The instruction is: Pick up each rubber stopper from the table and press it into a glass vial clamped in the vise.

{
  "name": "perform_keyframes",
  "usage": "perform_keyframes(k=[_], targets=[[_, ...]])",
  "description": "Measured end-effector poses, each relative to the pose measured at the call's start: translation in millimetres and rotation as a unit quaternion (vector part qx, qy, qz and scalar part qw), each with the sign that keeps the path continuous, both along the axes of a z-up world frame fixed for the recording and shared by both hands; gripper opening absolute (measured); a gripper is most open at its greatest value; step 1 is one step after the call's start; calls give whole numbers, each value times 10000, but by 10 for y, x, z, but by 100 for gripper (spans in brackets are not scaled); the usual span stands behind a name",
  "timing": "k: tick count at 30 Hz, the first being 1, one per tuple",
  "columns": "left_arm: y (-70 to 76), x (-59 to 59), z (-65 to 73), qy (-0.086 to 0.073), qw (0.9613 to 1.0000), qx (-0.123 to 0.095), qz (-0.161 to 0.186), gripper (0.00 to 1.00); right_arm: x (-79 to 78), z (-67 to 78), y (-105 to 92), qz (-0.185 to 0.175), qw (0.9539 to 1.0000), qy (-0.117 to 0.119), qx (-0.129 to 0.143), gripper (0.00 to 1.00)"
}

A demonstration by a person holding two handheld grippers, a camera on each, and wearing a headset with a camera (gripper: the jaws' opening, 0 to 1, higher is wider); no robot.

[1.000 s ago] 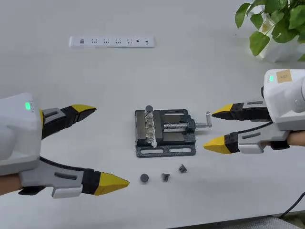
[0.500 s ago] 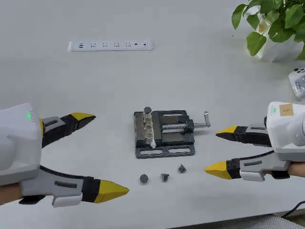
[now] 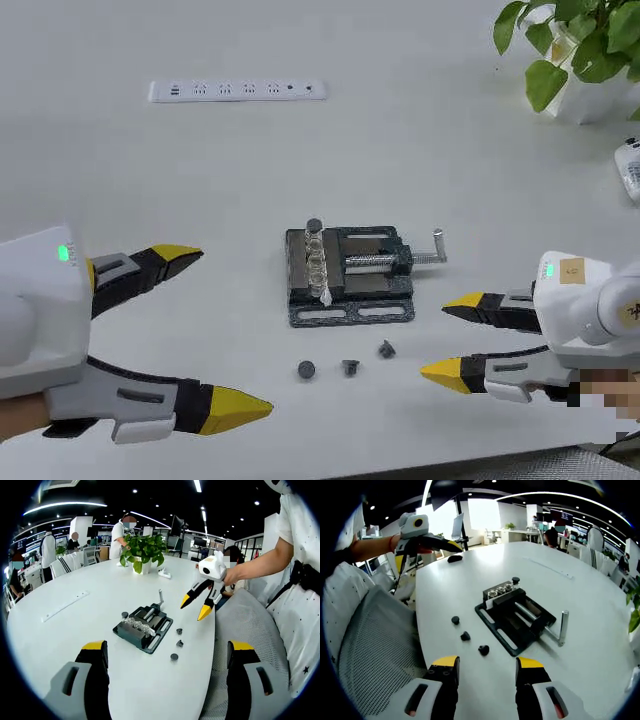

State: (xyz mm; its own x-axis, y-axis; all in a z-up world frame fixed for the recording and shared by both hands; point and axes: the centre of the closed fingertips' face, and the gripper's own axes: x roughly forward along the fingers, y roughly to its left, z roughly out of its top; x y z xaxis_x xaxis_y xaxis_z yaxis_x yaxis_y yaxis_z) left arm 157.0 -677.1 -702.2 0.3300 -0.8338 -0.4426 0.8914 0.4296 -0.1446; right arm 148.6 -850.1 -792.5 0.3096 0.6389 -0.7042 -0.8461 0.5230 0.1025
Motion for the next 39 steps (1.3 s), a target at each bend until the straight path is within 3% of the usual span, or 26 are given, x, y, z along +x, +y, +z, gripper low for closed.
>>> perform_keyframes(k=[9,17,30,39], targets=[[4,-24,-14,22,10000,-16,11,99,-13,-216,77,26,10000,-29,-17,29],[13,-43,-37,60,10000,-11,21,98,19,-338,179,254,9992,-188,-233,14],[1,-12,-31,76,9999,-63,31,98,84,-463,264,482,9974,-281,-448,7],[-1,-10,-41,98,9999,-70,30,97,83,-457,278,558,9965,-317,-530,1]])
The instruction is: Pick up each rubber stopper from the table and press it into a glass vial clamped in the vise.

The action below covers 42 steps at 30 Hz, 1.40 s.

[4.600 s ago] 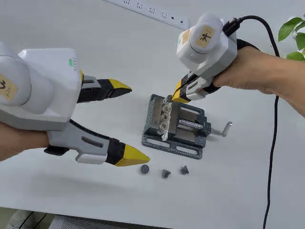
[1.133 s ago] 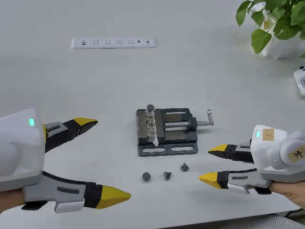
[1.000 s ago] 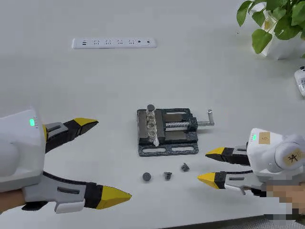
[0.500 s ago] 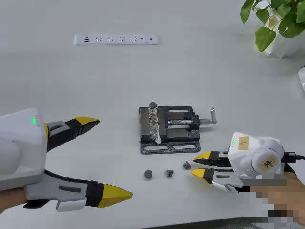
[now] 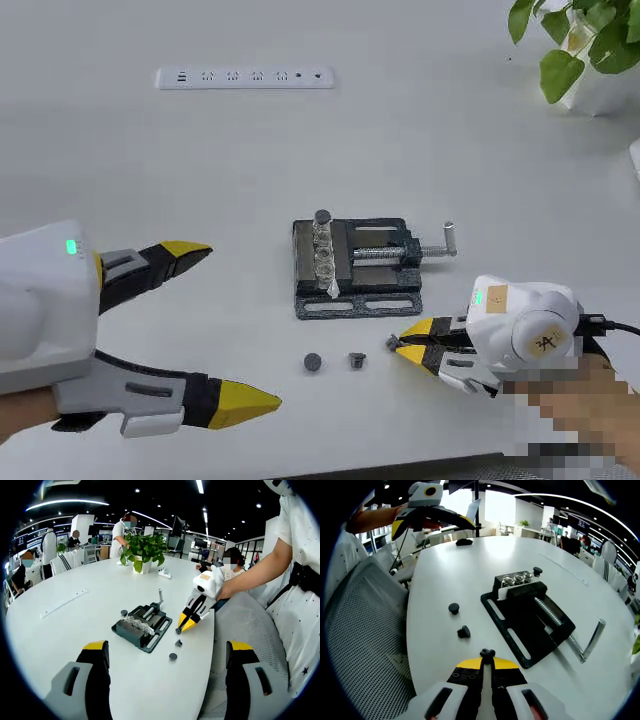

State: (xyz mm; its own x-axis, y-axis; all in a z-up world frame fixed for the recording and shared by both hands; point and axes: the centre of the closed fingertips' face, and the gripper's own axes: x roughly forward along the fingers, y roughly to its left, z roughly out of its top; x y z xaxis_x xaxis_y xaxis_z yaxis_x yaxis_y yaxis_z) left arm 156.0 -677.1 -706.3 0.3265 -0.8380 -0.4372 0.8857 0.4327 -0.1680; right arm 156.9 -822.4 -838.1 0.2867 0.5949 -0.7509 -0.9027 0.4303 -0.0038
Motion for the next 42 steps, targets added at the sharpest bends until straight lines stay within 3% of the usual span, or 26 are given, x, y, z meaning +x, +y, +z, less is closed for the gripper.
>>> perform_keyframes(k=[31,39,42], targets=[[-44,20,31,-18,10000,-42,-25,94,-12,44,7,-85,9999,-38,39,0],[-101,44,79,-51,9999,-97,-31,94,11,340,6,-235,9991,-253,234,0],[-140,71,143,-102,9998,-162,-18,93,43,566,35,-354,9974,-417,472,0]])
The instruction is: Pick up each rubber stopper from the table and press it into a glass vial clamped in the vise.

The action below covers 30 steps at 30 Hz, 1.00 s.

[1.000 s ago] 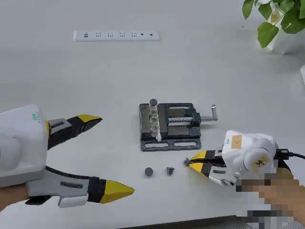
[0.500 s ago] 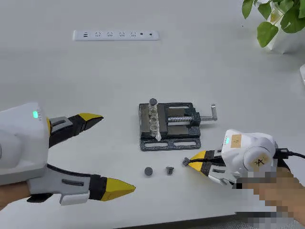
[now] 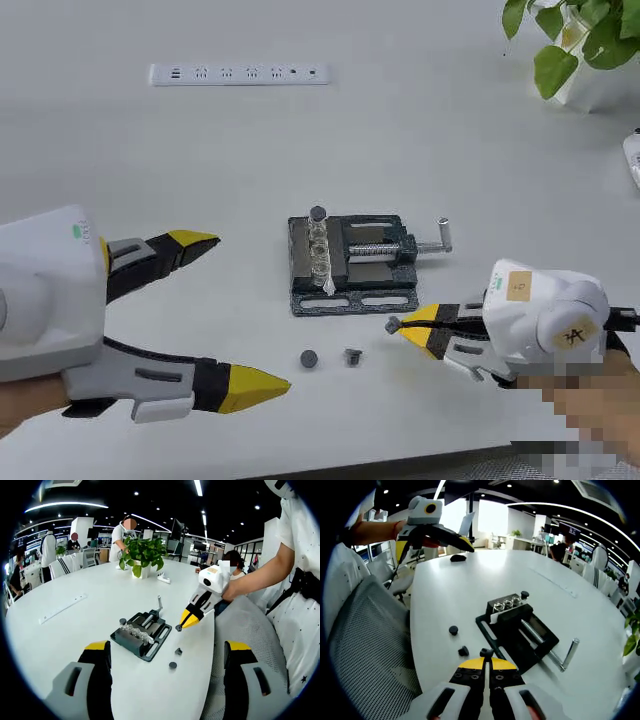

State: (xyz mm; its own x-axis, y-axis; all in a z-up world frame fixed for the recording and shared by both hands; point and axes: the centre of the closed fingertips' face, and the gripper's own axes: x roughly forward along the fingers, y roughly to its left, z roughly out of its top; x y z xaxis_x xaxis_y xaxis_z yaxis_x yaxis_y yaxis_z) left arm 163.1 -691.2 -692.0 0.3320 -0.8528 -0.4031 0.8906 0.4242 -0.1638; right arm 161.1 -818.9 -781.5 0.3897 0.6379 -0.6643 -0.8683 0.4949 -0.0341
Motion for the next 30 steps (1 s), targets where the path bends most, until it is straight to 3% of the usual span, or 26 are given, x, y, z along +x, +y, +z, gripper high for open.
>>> perform_keyframes(k=[7,13,20,23,30], targets=[[-109,67,134,-189,9998,-67,32,89,97,502,90,-330,9973,-279,589,0],[-209,135,254,-403,9990,-144,118,82,128,810,213,-434,9943,-438,868,0],[-327,173,370,-652,9975,-222,181,65,109,1047,359,-460,9921,-515,1051,0],[-365,186,398,-626,9974,-275,228,56,108,1103,397,-500,9913,-535,1093,0],[-448,169,433,-781,9966,-200,192,42,93,1207,493,-587,9892,-519,1241,0]])
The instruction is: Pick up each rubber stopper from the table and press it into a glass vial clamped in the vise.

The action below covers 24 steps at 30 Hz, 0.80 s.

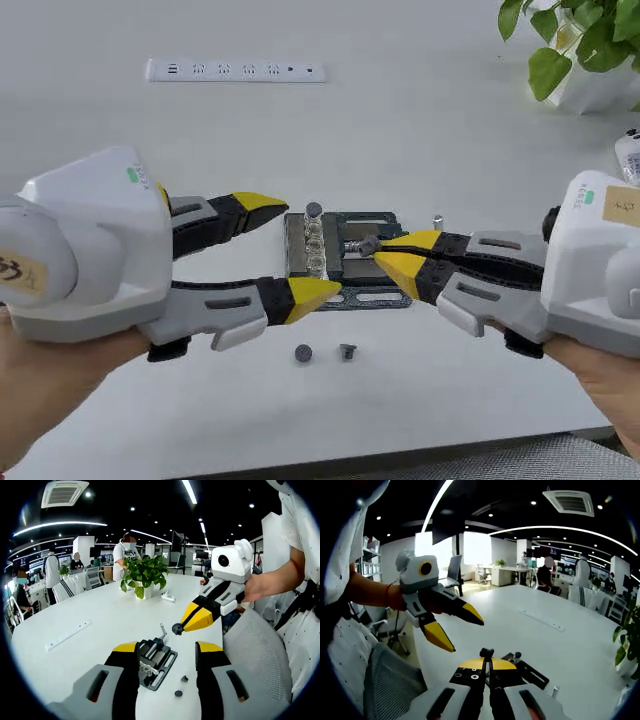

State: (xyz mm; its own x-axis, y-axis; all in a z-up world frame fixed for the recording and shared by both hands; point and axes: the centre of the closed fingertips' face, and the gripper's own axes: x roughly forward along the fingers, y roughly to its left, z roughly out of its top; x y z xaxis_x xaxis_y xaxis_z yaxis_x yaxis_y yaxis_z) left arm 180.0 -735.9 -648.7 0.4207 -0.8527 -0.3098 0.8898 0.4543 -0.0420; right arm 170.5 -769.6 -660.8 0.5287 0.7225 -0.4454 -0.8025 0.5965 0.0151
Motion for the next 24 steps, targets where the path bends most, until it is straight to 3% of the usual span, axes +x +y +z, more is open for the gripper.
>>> perform_keyframes(k=[11,24], targets=[[-161,-40,104,-320,9994,40,-141,22,1,101,99,-55,9998,29,178,0],[-167,-20,133,-373,9992,24,-168,10,-8,160,145,-33,9997,-3,252,0]])
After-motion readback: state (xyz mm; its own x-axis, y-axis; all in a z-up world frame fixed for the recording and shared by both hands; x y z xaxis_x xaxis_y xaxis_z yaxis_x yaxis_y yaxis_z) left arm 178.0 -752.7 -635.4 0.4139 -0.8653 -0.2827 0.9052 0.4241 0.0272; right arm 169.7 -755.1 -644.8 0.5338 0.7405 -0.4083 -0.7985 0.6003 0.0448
